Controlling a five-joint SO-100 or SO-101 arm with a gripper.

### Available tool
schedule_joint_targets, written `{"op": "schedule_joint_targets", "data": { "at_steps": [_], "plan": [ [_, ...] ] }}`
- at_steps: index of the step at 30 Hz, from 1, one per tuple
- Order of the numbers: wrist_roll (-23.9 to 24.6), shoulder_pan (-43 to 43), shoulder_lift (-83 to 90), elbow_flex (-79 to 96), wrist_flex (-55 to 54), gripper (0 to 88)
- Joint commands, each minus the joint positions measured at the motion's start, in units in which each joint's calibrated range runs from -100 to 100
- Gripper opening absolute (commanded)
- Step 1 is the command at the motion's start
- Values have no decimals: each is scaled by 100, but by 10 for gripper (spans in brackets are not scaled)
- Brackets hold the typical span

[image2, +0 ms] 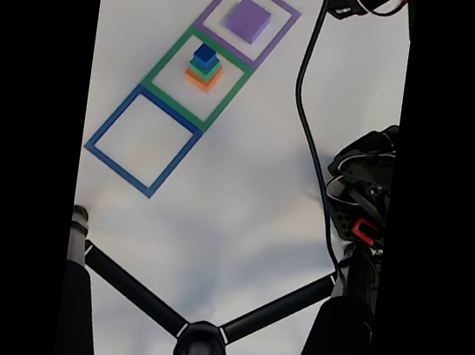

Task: Tower of hanoi

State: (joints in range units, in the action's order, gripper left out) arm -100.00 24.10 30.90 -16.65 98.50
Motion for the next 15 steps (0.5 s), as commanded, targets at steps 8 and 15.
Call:
{"op": "schedule_joint_targets", "data": {
  "at_steps": [8, 15],
  "plan": [
    [0, 567, 764, 2369, -1614, 145],
    [0, 1040, 1269, 5204, -4479, 244]
  ]
}}
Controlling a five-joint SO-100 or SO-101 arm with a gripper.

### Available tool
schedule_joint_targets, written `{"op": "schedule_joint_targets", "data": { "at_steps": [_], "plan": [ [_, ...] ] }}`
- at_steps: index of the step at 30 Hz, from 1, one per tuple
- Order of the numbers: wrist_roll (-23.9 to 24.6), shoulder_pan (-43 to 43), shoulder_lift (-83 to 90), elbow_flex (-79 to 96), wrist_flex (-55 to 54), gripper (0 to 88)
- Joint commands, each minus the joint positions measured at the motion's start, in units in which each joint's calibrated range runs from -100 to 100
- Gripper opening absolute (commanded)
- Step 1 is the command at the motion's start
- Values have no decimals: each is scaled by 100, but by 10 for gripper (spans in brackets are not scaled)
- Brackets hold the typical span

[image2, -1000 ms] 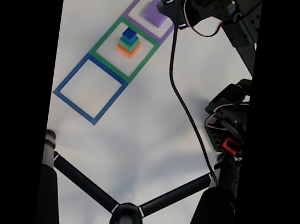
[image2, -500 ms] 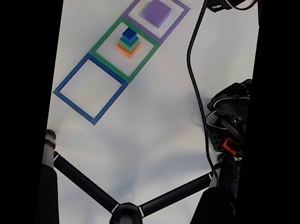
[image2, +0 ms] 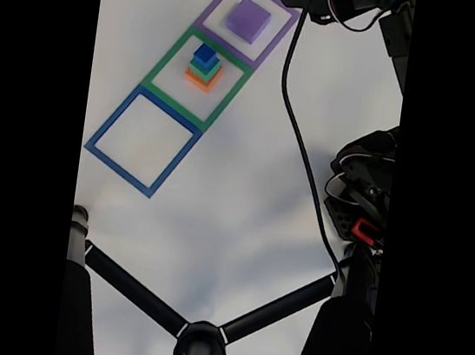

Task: Tower of hanoi

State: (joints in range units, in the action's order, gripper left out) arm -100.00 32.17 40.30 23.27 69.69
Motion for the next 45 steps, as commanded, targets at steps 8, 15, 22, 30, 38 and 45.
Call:
{"op": "schedule_joint_targets", "data": {
  "at_steps": [8, 15, 22, 30, 38, 45],
  "plan": [
    [0, 439, -112, 3148, -4626, 402],
    [0, 333, -1210, 3948, -6940, 413],
    [0, 279, -2612, 4302, -9004, 412],
    [0, 234, -3702, 4384, -10291, 410],
    [0, 89, -4359, 4384, -11020, 409],
    [0, 20, -4807, 4320, -11449, 406]
  ]
}}
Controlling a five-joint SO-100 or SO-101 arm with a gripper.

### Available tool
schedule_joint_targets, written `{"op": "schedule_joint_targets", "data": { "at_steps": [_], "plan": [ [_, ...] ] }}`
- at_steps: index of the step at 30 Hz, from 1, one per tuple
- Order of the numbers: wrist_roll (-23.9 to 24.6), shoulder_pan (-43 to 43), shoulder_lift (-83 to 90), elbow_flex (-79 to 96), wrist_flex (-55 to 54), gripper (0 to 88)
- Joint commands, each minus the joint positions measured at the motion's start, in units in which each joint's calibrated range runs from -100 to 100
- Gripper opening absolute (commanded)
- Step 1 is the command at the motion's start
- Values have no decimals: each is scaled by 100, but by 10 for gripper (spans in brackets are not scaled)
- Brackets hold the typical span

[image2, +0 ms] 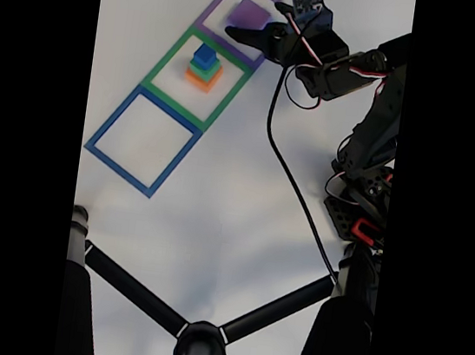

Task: Tower of hanoi

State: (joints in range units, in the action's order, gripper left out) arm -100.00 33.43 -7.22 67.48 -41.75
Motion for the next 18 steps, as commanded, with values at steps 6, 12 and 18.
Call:
{"op": "schedule_joint_targets", "data": {
  "at_steps": [6, 12, 18],
  "plan": [
    [0, -160, -392, -129, -621, 405],
    [0, -213, -728, -274, -880, 403],
    [0, -244, -872, -465, -880, 403]
  ]
}}
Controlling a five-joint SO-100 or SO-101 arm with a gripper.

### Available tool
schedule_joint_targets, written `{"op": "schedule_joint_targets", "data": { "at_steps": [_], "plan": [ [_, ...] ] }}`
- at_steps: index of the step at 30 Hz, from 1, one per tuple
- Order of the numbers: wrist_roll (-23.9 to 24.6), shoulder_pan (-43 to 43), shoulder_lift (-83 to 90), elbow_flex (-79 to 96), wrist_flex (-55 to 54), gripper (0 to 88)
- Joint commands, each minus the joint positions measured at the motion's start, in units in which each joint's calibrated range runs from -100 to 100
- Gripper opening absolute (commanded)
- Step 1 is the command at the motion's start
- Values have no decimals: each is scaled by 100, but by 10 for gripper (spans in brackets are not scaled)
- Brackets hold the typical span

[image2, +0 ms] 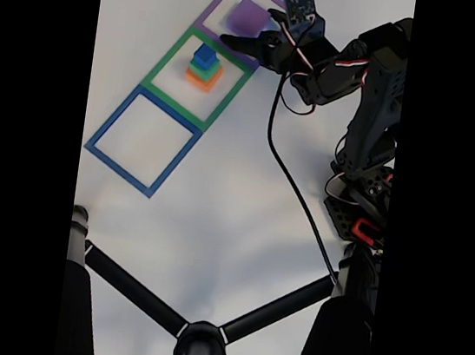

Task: Tower of hanoi

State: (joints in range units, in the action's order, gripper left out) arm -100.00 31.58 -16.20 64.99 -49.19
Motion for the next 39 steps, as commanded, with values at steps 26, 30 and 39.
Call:
{"op": "schedule_joint_targets", "data": {
  "at_steps": [26, 30, 39],
  "plan": [
    [0, -128, -287, -533, -136, 266],
    [0, -112, -303, -543, -120, 230],
    [0, -105, -214, -552, 34, 151]
  ]
}}
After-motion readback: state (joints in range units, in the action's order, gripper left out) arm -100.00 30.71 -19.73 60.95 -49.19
